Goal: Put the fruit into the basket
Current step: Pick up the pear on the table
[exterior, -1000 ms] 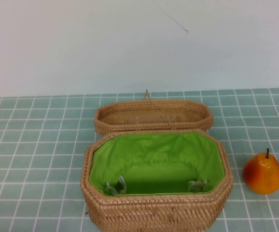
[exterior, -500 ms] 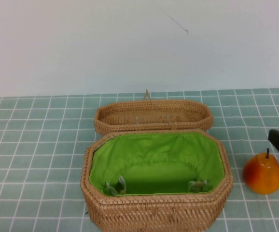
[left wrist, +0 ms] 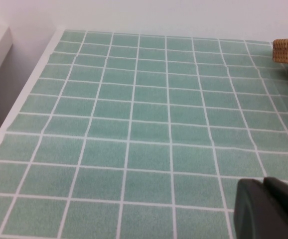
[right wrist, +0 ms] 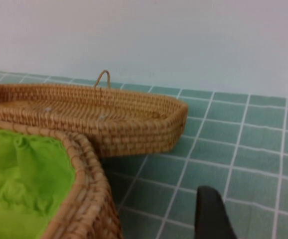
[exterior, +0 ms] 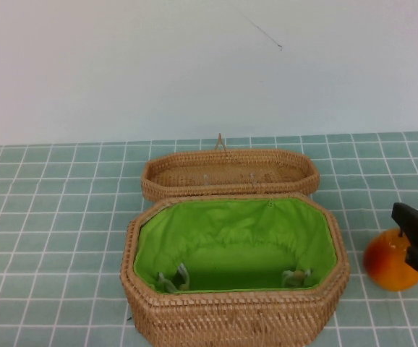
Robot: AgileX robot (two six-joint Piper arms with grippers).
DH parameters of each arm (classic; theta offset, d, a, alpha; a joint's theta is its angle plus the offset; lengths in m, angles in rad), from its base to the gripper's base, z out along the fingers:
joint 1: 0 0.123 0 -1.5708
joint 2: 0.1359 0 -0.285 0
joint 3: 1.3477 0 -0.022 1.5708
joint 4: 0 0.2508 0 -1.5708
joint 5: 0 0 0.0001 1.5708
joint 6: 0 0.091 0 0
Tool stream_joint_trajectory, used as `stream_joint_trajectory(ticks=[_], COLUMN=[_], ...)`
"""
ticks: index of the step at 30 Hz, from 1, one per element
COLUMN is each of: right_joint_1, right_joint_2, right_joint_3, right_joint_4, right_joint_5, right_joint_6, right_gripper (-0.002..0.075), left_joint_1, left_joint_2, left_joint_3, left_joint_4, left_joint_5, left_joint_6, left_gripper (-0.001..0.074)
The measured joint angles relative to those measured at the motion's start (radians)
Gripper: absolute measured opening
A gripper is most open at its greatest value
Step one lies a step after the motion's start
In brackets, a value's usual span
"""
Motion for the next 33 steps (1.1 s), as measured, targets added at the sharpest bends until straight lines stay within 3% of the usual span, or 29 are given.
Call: stream_joint_trajectory(ticks=[9, 14, 17, 19, 33], right_joint_1=[0.0, 0.0, 0.0, 0.0, 0.0], right_joint_2=[0.108, 0.175, 0.205, 0.207, 0.072], right_joint_3=[0.0, -0.007, -0.031, -0.033, -0.052], right_joint_4=[0.032, 0.06, 0.057, 0.046, -0.073], right_joint_5=[-0.065, -0.104, -0.042, -0.037, -0.004], right_joint_6=[-0.075, -0.114, -0.114, -0.104, -0.021], right_gripper=[0.0378, 0.0314, 0.0185, 0.0011, 0.0], left_joint_1=[0.0, 0.0, 0.0, 0.0, 0.0], left_joint_2=[0.0, 0.0, 0.0, 0.0, 0.0], left_joint_3=[0.0, 0.0, 0.0, 0.0, 0.0], left_joint_4=[0.0, 0.0, 0.0, 0.0, 0.0], left_joint_5=[0.0, 0.0, 0.0, 0.0, 0.0], left_joint_6=[0.0, 0.0, 0.0, 0.0, 0.0], left_gripper=[0.0, 0.0, 0.0, 0.0, 0.0])
